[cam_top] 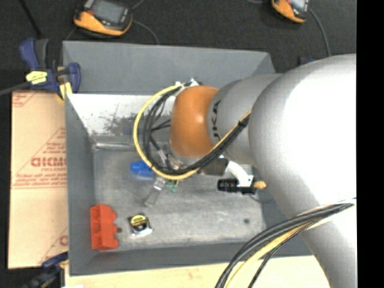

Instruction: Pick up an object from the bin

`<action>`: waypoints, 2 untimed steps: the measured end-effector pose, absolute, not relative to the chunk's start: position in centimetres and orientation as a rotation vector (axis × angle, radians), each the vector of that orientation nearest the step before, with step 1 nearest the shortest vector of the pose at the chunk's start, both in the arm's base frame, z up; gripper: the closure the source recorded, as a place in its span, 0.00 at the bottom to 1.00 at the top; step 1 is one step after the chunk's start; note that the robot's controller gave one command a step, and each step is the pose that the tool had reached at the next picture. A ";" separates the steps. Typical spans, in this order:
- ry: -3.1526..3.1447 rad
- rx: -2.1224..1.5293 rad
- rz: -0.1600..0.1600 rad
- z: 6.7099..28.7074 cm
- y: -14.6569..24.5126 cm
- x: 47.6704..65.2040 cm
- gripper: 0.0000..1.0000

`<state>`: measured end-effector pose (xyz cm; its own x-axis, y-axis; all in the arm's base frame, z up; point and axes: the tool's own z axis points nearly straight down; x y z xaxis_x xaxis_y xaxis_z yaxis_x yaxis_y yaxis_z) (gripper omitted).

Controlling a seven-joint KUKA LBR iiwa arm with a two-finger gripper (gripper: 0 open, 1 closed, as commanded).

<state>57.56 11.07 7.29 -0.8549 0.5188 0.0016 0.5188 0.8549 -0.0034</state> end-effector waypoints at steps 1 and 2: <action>-3.023 -0.878 -0.006 7.1 13.8 64.4 0.00; -3.020 -0.876 -0.002 8.0 13.6 65.6 0.00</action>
Offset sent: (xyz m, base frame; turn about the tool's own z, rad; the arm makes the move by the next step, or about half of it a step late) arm 0.0648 0.0269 -0.0029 0.0236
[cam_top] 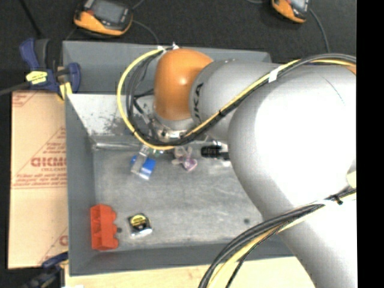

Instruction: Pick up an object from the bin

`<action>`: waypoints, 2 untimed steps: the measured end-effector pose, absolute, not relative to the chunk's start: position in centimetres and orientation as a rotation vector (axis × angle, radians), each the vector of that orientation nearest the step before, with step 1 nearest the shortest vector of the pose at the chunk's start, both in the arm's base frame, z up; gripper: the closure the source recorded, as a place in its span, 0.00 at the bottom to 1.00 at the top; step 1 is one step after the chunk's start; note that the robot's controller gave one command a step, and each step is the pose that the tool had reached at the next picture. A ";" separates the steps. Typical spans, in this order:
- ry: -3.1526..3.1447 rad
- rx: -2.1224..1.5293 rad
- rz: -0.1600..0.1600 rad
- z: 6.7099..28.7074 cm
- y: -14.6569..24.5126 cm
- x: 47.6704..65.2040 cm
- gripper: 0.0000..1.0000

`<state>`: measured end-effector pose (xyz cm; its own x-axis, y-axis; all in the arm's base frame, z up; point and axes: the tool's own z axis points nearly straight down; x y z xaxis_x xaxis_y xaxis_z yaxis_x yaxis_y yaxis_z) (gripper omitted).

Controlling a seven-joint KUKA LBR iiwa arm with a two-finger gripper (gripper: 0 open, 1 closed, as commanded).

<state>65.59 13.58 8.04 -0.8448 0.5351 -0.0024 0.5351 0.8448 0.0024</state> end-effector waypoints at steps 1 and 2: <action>3.057 0.710 -0.002 8.4 12.6 64.4 0.00; 3.041 0.788 0.002 7.0 13.9 62.9 0.00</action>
Offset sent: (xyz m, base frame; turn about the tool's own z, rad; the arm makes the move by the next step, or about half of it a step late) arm -0.0130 -0.0076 0.0028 -0.1089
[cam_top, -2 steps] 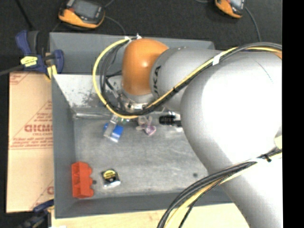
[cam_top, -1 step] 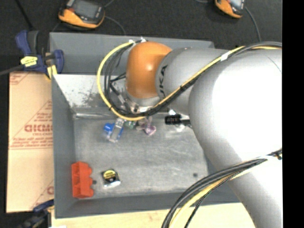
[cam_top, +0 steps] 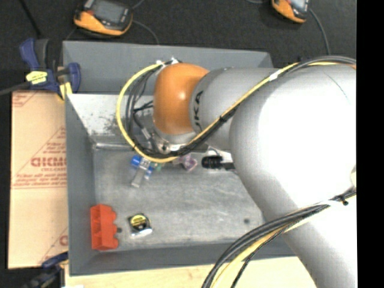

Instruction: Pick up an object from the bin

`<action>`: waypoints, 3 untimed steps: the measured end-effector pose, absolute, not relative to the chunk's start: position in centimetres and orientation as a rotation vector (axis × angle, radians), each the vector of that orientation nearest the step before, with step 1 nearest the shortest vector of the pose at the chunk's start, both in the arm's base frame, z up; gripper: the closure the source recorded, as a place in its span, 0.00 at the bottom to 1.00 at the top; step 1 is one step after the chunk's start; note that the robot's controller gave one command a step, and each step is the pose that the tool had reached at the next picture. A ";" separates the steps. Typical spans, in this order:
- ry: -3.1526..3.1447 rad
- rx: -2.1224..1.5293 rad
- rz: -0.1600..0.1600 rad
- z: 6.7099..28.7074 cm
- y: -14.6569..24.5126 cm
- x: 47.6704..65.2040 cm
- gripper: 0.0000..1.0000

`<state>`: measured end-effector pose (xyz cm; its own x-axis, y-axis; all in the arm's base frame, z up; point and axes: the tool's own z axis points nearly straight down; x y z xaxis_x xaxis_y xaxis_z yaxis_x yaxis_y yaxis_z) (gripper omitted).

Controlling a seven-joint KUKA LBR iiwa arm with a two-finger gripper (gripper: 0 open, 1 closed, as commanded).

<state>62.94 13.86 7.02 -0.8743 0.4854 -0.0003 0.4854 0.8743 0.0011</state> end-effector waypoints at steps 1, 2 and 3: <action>3.037 0.787 0.003 7.2 13.8 63.1 1.00; 3.035 0.769 0.007 20.9 12.4 62.2 1.00; 3.132 0.135 0.002 20.0 16.2 65.3 1.00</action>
Offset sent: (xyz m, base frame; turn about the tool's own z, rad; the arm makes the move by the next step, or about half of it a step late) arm 0.0000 0.0000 0.0000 0.0000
